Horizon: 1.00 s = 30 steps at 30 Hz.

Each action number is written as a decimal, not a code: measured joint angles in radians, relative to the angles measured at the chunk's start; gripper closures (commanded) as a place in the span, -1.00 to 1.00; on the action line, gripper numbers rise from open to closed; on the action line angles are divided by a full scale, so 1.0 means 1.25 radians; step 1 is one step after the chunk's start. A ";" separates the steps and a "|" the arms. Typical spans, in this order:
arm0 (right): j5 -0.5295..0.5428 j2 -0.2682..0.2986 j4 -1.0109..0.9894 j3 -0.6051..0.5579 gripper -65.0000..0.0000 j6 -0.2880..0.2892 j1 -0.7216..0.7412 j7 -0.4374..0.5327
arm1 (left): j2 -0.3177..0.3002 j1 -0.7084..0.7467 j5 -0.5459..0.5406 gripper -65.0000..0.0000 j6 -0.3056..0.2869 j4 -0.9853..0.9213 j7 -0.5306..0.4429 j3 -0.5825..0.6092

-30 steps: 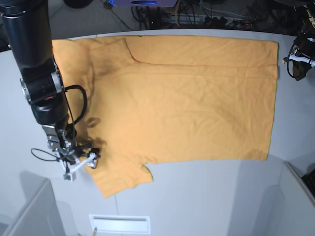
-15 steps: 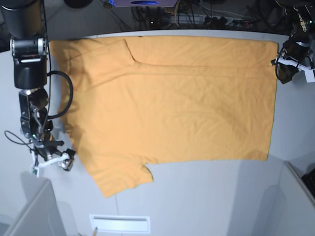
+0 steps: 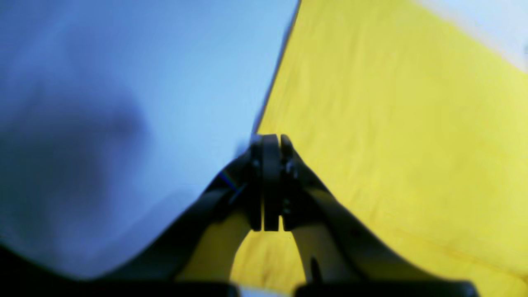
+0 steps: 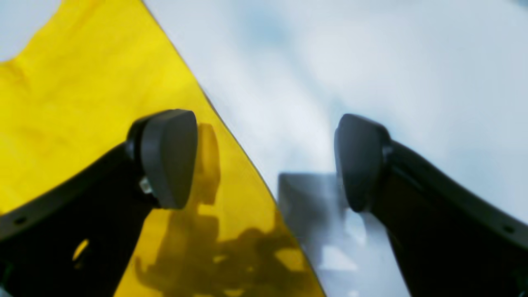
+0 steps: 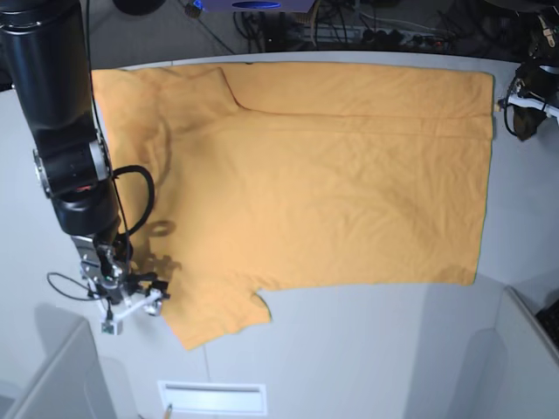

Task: Fold the T-shirt properly
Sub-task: 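Move the right gripper to the hem corner below the sleeve and grasp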

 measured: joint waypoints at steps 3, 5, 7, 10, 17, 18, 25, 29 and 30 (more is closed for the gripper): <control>0.001 0.000 0.001 -0.024 -0.54 0.004 0.013 0.009 | 0.003 0.006 0.002 1.00 0.001 -0.001 0.008 -0.015; 0.001 -0.011 -0.003 -0.030 -0.54 0.003 -0.006 0.013 | 0.003 0.023 0.004 1.00 0.002 -0.001 0.007 -0.032; 0.001 -0.022 -0.005 -0.030 -0.54 0.004 -0.038 0.003 | 0.004 0.025 0.004 1.00 0.001 -0.001 0.009 -0.035; -0.002 -0.022 -0.006 -0.031 -0.55 0.002 -0.044 0.007 | 0.005 0.021 0.003 1.00 0.001 -0.001 0.008 -0.034; -0.003 -0.020 -0.004 -0.031 -0.55 0.001 -0.056 0.029 | 0.006 0.031 0.004 1.00 0.002 -0.001 0.009 -0.035; -0.003 -0.020 -0.004 -0.032 -0.53 0.001 -0.054 0.024 | 0.006 0.032 0.004 1.00 0.001 -0.001 0.009 -0.035; -0.002 -0.020 -0.003 -0.033 -0.15 0.001 -0.055 0.028 | 0.006 0.031 0.004 1.00 0.002 -0.001 0.009 -0.033; -0.002 -0.020 -0.002 -0.033 0.29 0.001 -0.055 0.026 | 0.006 0.031 0.004 1.00 0.002 -0.001 0.009 -0.033; -0.002 -0.020 -0.002 -0.033 0.38 0.001 -0.055 0.025 | 0.006 0.029 0.013 1.00 0.002 -0.001 0.009 -0.033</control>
